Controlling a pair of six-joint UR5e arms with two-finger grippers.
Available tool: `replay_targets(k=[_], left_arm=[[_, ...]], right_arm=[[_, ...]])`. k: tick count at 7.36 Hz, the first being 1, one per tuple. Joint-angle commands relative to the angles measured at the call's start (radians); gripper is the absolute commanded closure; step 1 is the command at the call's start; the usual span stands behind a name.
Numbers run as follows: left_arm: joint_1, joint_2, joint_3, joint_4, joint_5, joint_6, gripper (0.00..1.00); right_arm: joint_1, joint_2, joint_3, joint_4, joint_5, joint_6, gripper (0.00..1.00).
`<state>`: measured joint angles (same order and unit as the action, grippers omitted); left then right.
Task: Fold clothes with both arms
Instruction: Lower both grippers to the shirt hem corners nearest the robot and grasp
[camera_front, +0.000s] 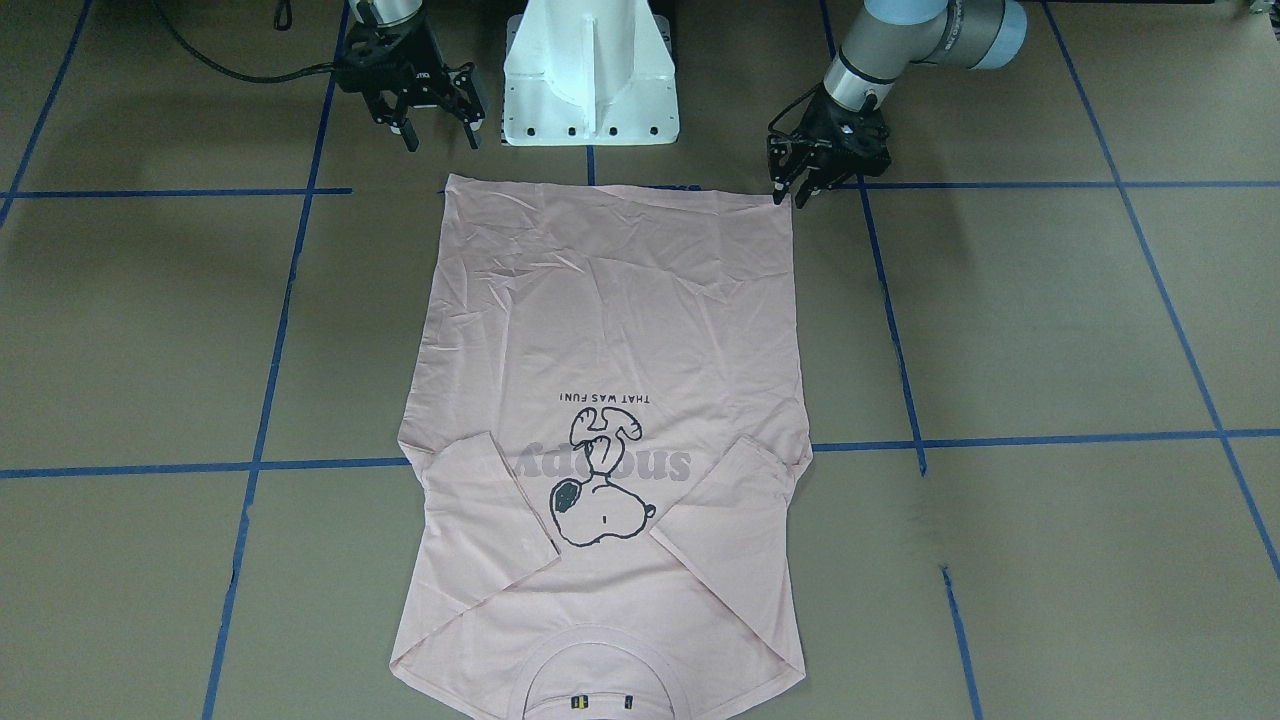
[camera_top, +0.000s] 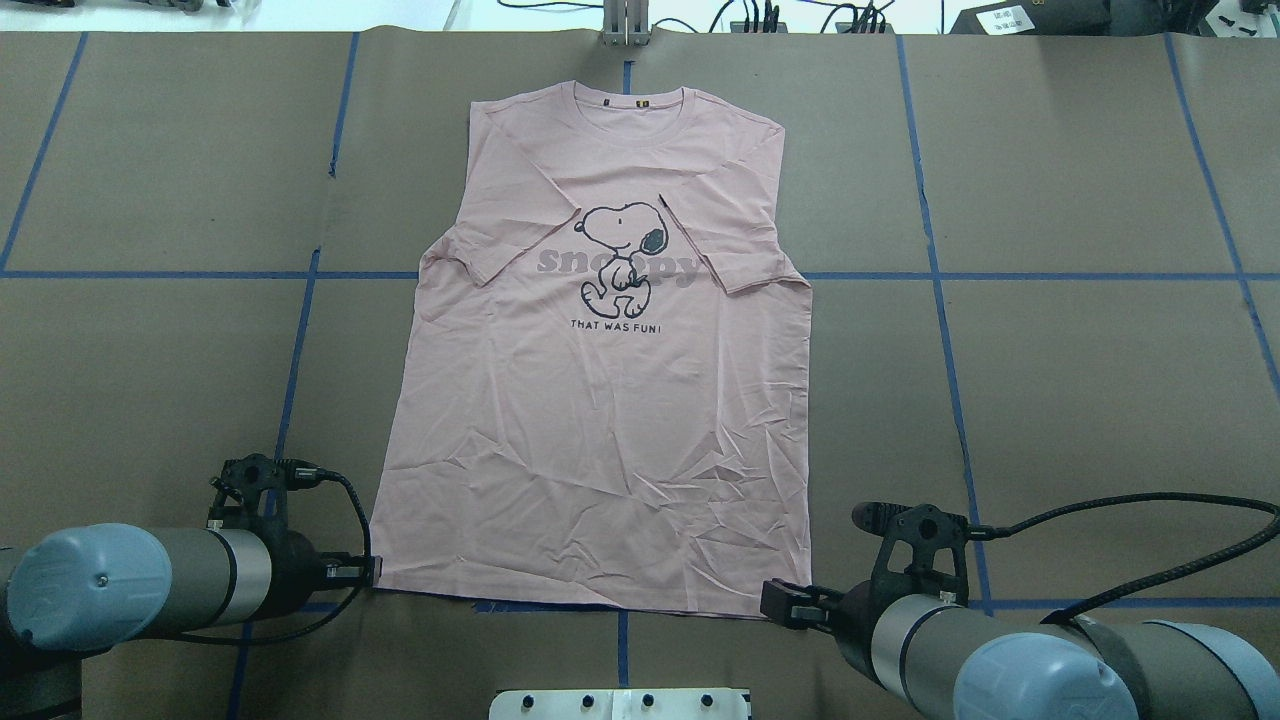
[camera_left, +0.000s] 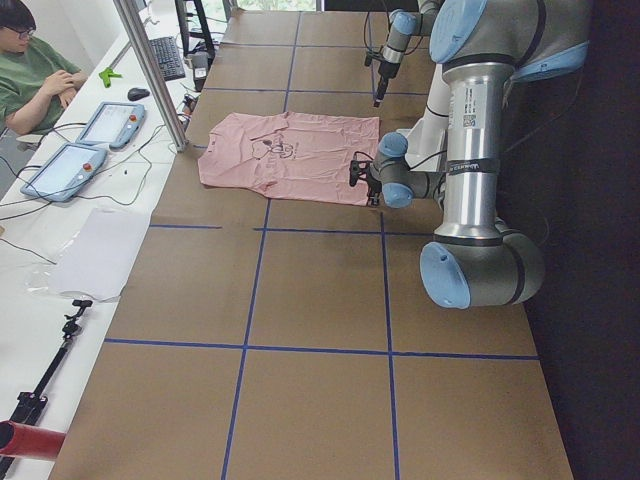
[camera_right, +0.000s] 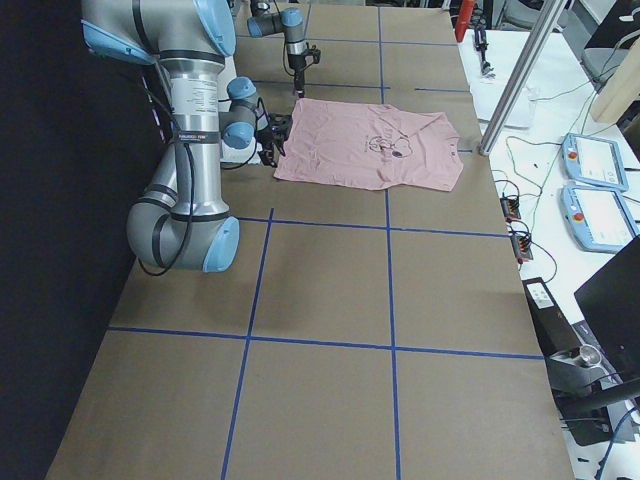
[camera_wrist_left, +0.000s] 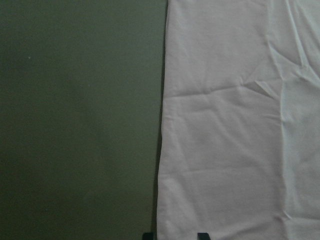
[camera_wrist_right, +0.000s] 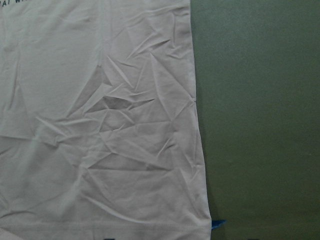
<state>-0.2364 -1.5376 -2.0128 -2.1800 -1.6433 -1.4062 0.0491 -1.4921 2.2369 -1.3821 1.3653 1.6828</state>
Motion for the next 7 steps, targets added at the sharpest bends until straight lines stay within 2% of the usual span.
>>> replay_targets(k=[1,5,6,7], left_arm=[[0.009,0.001,0.002,0.002,0.000,-0.002,0.59],[0.022,-0.004,0.017,0.002,0.002,-0.002,0.63],[0.023,-0.006,0.017,0.003,0.002,-0.002,0.68],[0.022,-0.006,0.019,0.003,0.002,-0.002,0.85]], right_arm=[[0.000,0.000,0.000,0.000,0.000,0.000,0.09],[0.000,0.000,0.000,0.000,0.000,0.000,0.09],[0.001,0.000,0.000,0.000,0.000,0.000,0.09],[0.001,0.000,-0.002,0.000,0.000,-0.002,0.09]])
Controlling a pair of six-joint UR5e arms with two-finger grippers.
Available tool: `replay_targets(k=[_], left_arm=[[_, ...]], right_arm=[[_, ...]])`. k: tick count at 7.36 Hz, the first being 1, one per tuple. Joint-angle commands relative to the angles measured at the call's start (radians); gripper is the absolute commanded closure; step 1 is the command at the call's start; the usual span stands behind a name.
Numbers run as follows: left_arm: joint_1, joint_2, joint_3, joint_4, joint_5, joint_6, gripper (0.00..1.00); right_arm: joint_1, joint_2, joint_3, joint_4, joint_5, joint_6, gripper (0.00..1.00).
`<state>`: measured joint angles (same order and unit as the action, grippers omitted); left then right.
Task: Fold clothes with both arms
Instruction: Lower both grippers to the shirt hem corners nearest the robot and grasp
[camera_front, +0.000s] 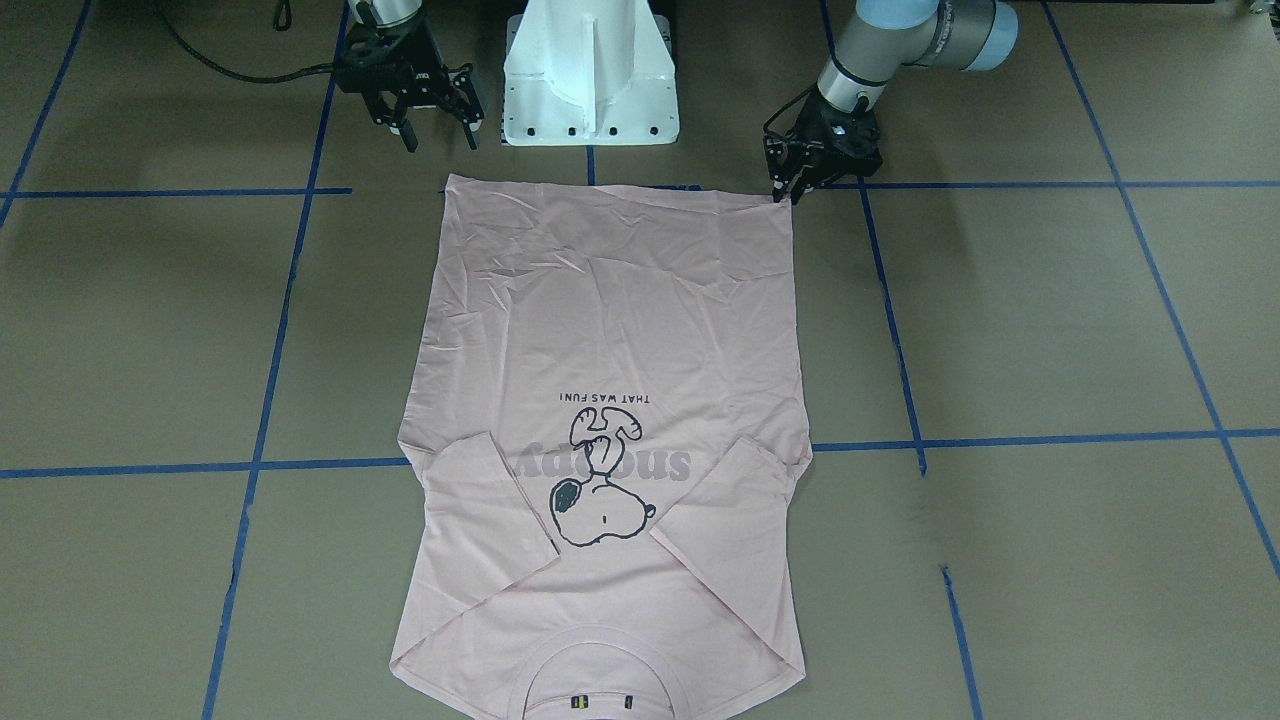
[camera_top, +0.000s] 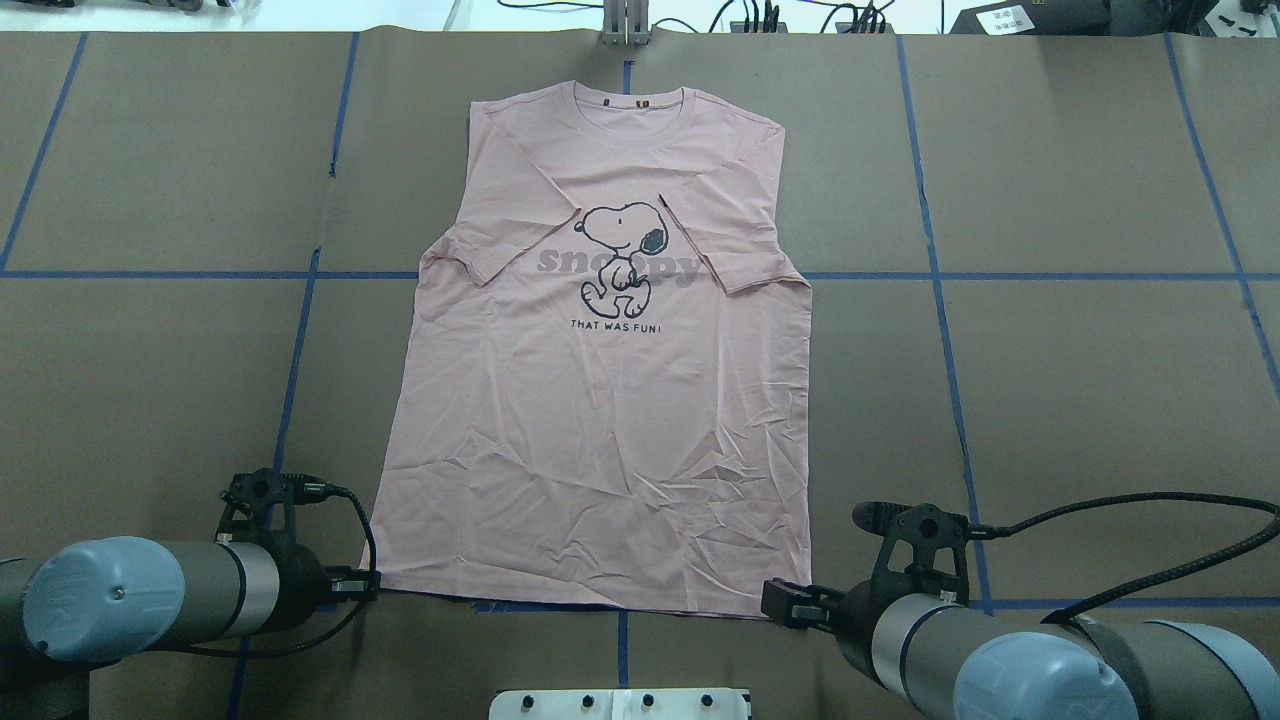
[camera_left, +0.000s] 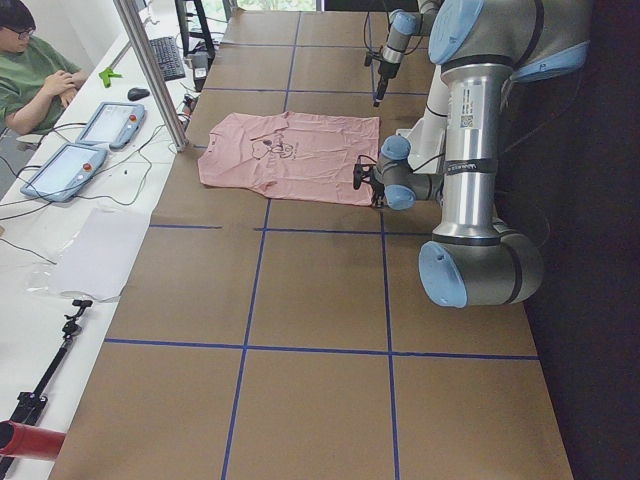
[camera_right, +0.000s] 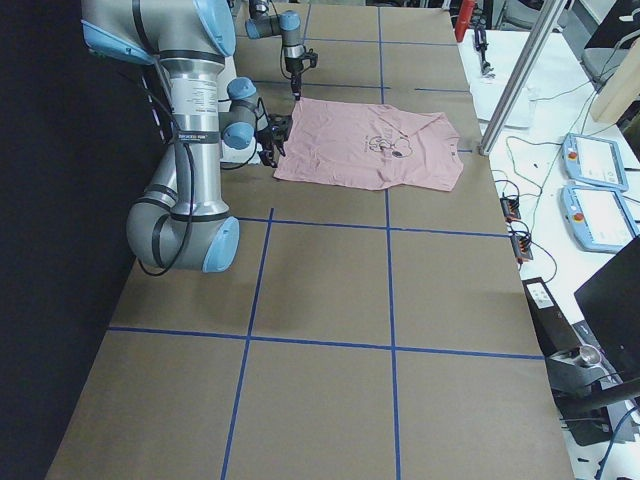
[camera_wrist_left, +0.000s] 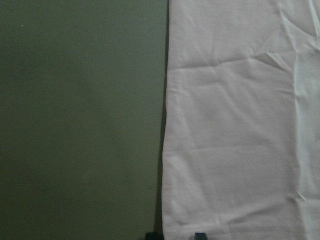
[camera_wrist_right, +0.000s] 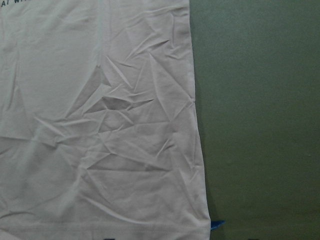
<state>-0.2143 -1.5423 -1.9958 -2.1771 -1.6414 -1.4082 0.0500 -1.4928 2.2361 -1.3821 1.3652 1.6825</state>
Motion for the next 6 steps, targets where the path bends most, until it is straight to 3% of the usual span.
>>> replay_targets(k=[1,3,4,5,6], left_arm=[[0.000,-0.001,0.002,0.000,0.000,0.000,1.00],[0.000,-0.001,-0.009,0.000,0.005,0.002,1.00],[0.000,-0.007,-0.009,0.000,0.003,0.002,1.00],[0.000,-0.013,-0.012,0.000,0.003,0.002,1.00],[0.001,-0.016,-0.012,0.000,0.002,0.002,1.00]], right_arm=[[-0.001,-0.001,-0.001,0.000,0.000,-0.001,0.09],[-0.022,0.000,-0.013,0.000,-0.047,0.002,0.08],[-0.059,0.014,-0.060,-0.003,-0.140,0.009,0.19],[-0.080,0.016,-0.099,-0.005,-0.149,0.087,0.33],[-0.087,0.014,-0.116,-0.006,-0.150,0.097,0.33]])
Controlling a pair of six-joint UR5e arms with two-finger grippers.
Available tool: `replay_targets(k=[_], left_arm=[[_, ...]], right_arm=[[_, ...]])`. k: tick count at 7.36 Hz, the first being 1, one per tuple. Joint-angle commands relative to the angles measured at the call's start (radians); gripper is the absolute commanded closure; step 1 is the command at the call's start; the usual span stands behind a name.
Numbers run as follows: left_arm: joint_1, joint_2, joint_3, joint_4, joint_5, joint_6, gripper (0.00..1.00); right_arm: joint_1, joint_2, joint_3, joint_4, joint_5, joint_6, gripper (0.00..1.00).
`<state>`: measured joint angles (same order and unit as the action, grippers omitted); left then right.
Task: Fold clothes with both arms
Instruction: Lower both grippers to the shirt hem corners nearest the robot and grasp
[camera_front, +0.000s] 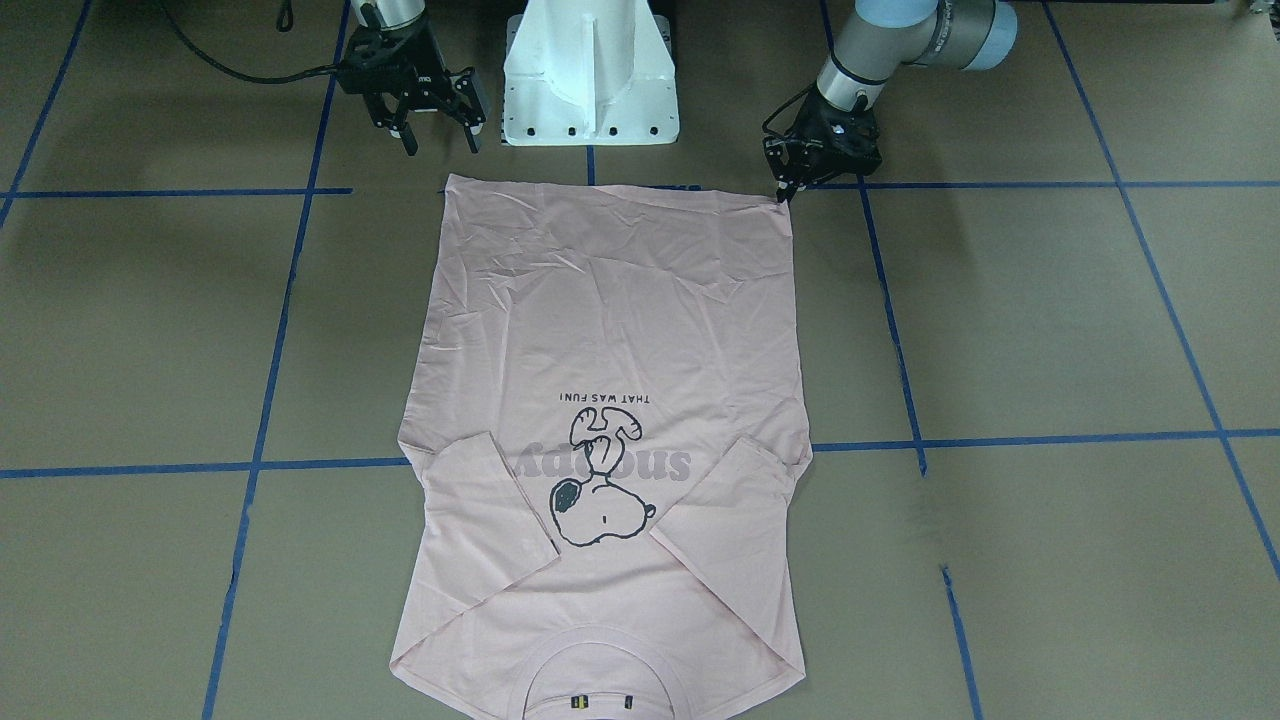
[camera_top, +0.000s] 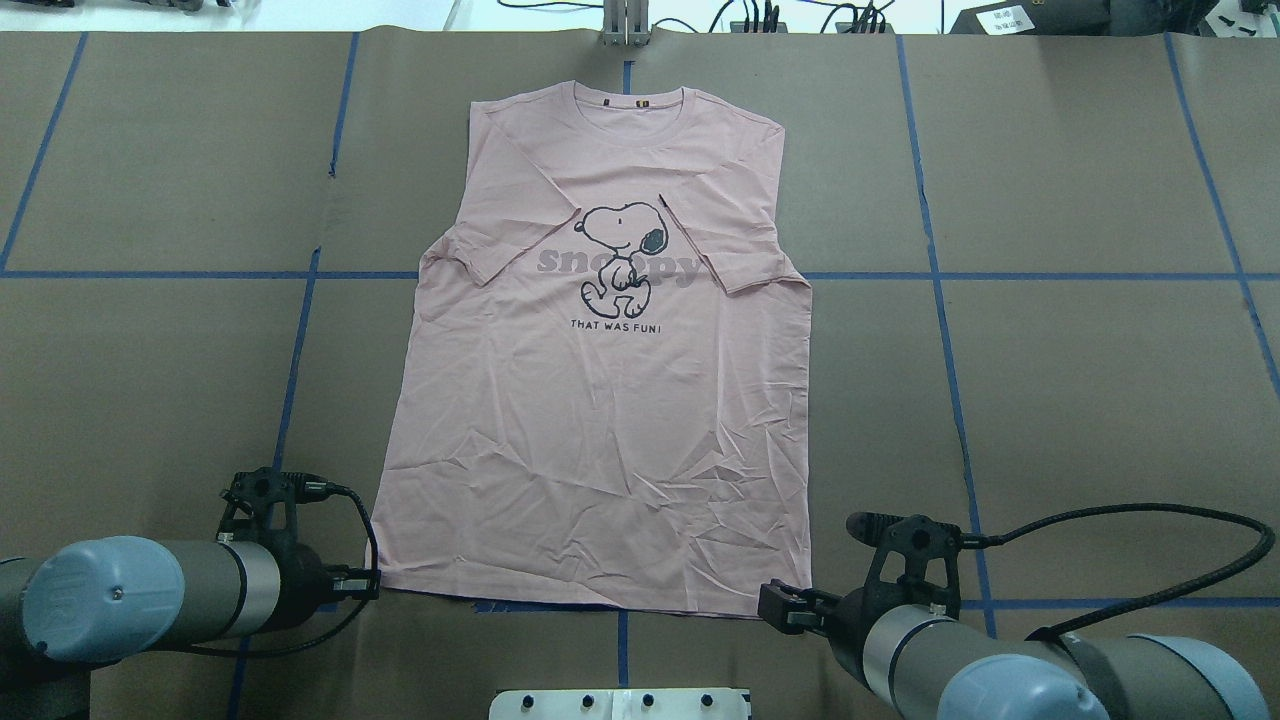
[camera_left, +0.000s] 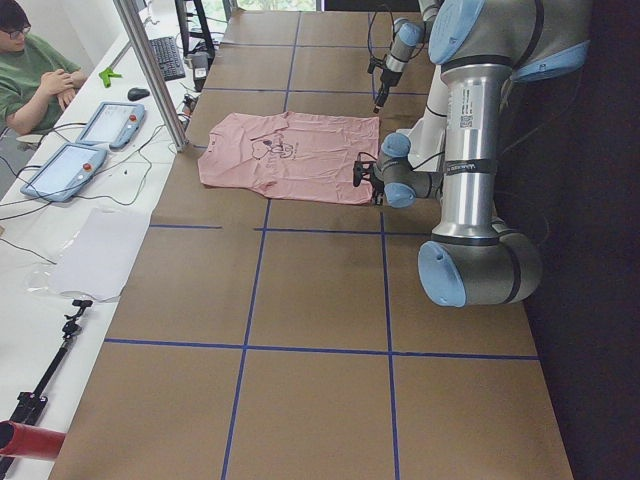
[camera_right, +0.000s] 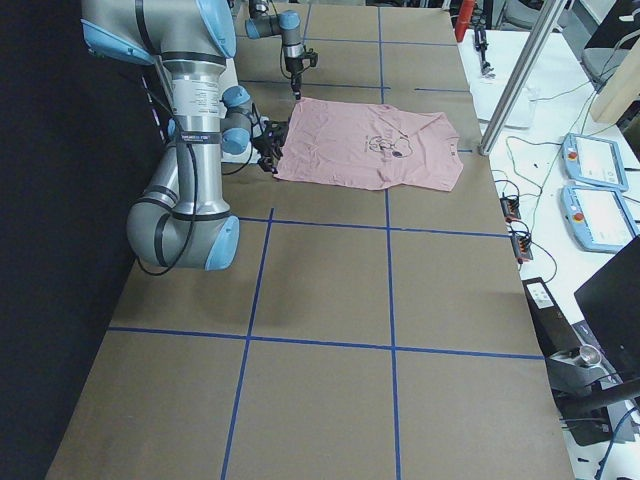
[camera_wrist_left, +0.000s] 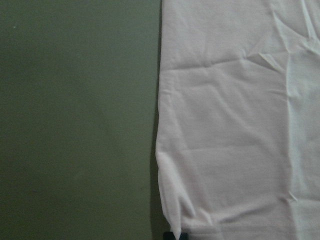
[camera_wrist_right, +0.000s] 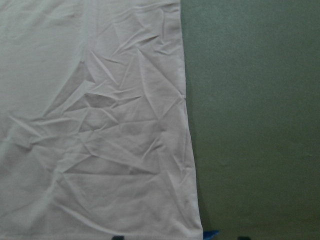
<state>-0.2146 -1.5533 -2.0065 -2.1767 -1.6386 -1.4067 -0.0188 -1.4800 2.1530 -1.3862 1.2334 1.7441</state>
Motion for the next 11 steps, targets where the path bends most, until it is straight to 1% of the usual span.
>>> replay_targets(k=[1,2,4,6,11], left_arm=[[0.001,-0.005,-0.002,-0.002,0.000,-0.002,1.00],[0.001,-0.010,-0.002,-0.002,0.000,-0.002,1.00],[0.001,-0.010,-0.002,-0.002,0.000,-0.002,1.00],[0.001,-0.010,-0.002,-0.002,0.000,-0.002,1.00],[0.001,-0.018,-0.002,-0.002,-0.004,0.000,1.00]], right_arm=[[-0.026,0.003,-0.045,-0.001,-0.023,0.038,0.34],[-0.038,0.006,-0.056,-0.001,-0.040,0.043,0.36],[-0.043,0.010,-0.068,-0.001,-0.043,0.043,0.41],[-0.046,0.021,-0.070,-0.001,-0.045,0.043,0.48],[-0.030,0.026,-0.070,0.001,-0.052,0.043,0.50]])
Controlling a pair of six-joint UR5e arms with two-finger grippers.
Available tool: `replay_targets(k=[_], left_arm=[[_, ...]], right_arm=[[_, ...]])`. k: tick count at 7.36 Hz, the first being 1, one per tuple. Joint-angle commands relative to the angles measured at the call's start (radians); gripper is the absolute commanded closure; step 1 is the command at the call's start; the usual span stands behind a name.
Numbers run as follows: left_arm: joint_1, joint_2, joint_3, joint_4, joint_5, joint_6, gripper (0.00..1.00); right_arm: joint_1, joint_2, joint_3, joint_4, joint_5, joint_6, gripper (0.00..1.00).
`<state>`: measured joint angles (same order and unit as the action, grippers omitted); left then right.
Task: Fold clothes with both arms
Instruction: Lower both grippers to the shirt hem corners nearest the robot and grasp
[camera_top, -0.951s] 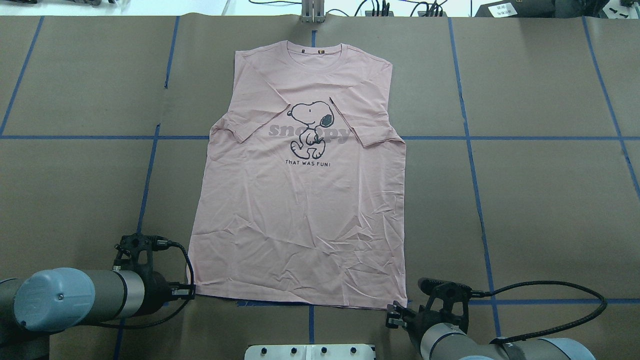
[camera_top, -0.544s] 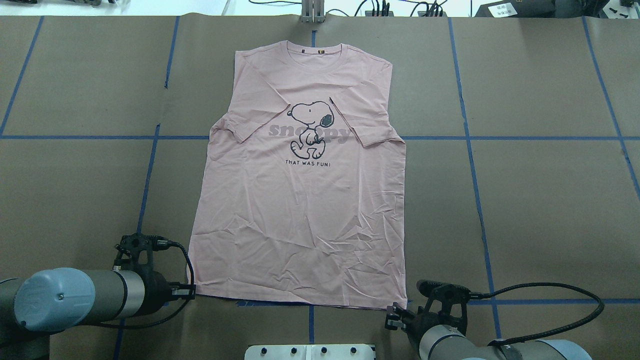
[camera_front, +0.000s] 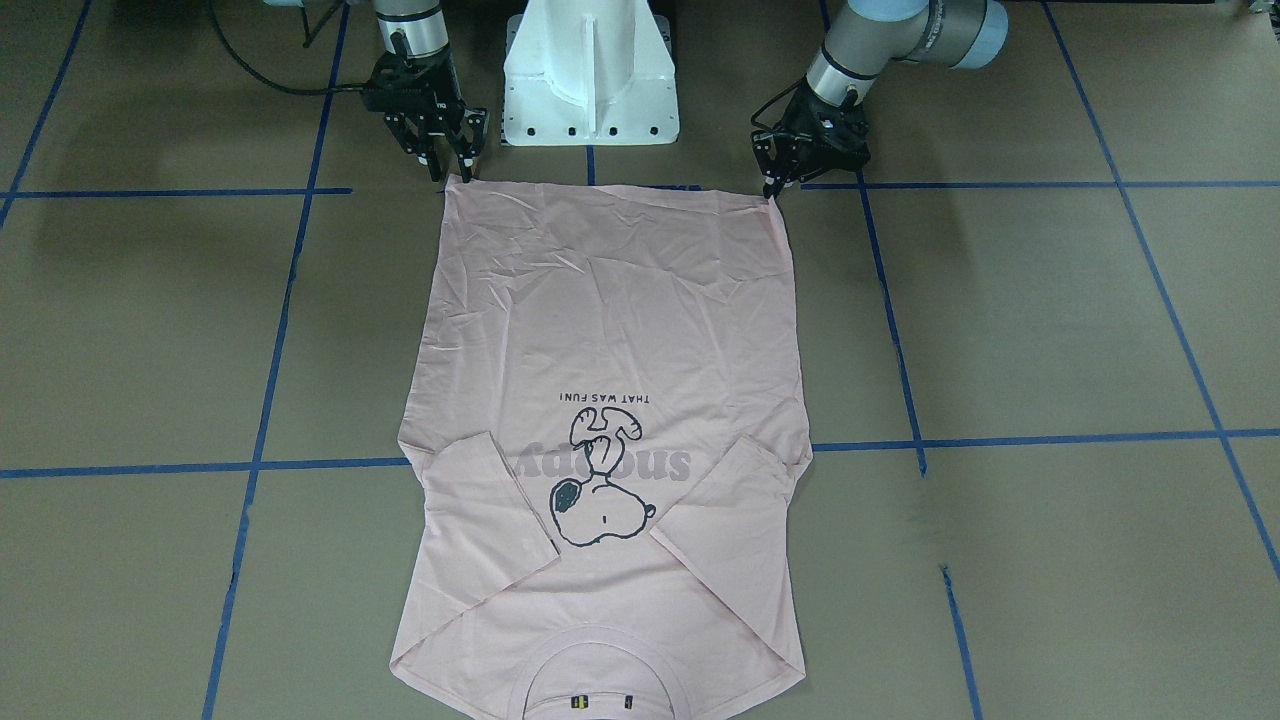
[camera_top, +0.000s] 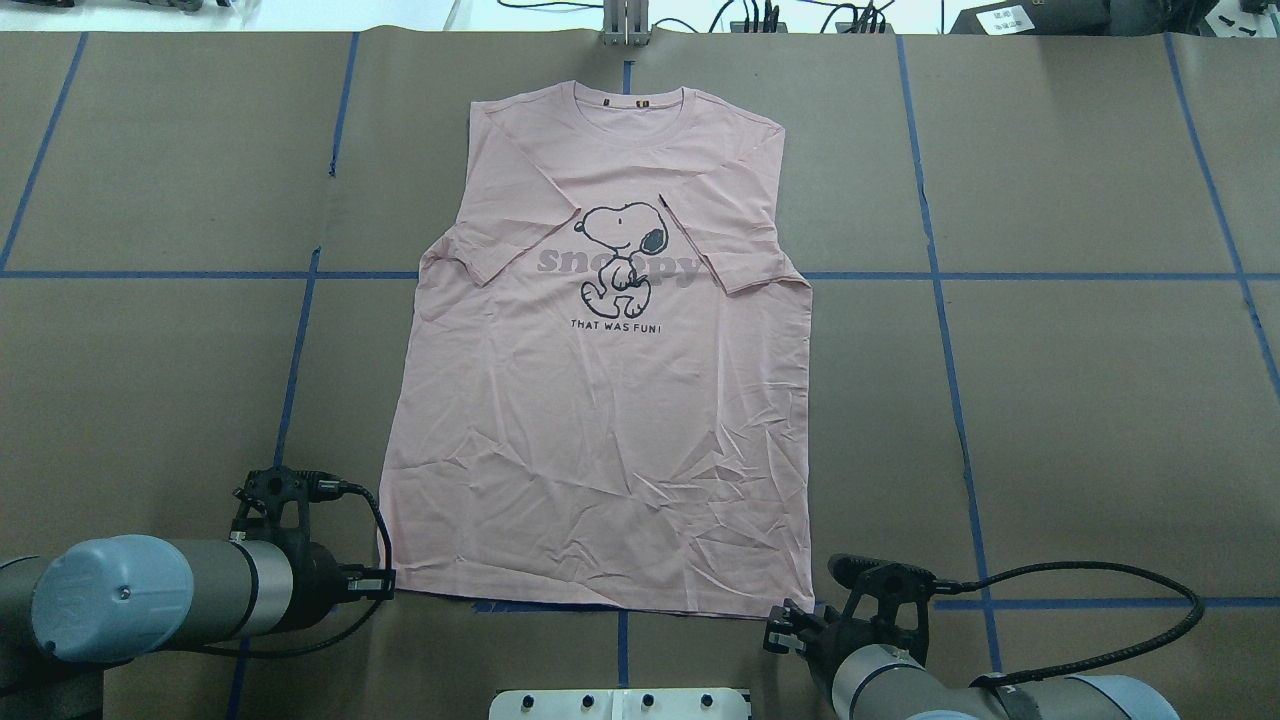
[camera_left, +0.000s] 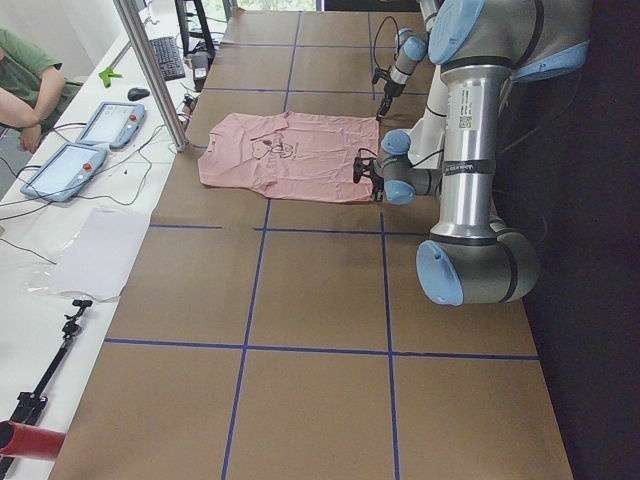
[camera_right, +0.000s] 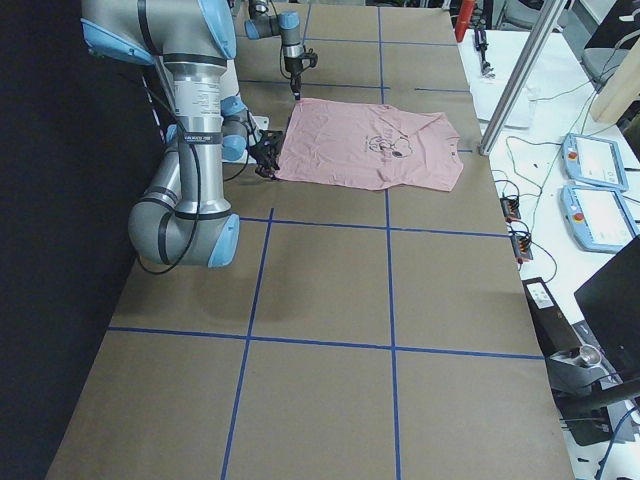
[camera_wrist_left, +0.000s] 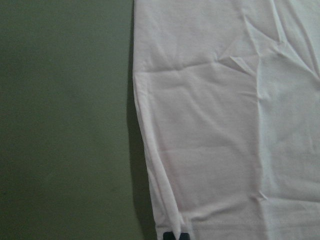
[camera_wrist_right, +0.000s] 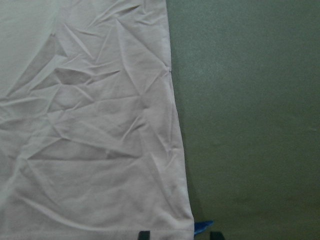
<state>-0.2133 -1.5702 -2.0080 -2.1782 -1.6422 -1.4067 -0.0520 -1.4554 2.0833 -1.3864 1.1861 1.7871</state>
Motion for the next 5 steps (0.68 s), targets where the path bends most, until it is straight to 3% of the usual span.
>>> replay_targets(k=[1,4,5], left_arm=[[0.000,-0.001,0.000,0.000,-0.001,0.000,1.00],[0.000,-0.001,0.000,0.000,-0.001,0.000,1.00],[0.000,-0.002,0.000,0.000,-0.001,0.000,1.00]], right_arm=[[0.003,0.019,-0.011,0.001,-0.019,0.000,0.52],[0.004,0.026,-0.020,0.001,-0.020,0.000,0.55],[0.004,0.027,-0.020,0.001,-0.020,0.000,0.79]])
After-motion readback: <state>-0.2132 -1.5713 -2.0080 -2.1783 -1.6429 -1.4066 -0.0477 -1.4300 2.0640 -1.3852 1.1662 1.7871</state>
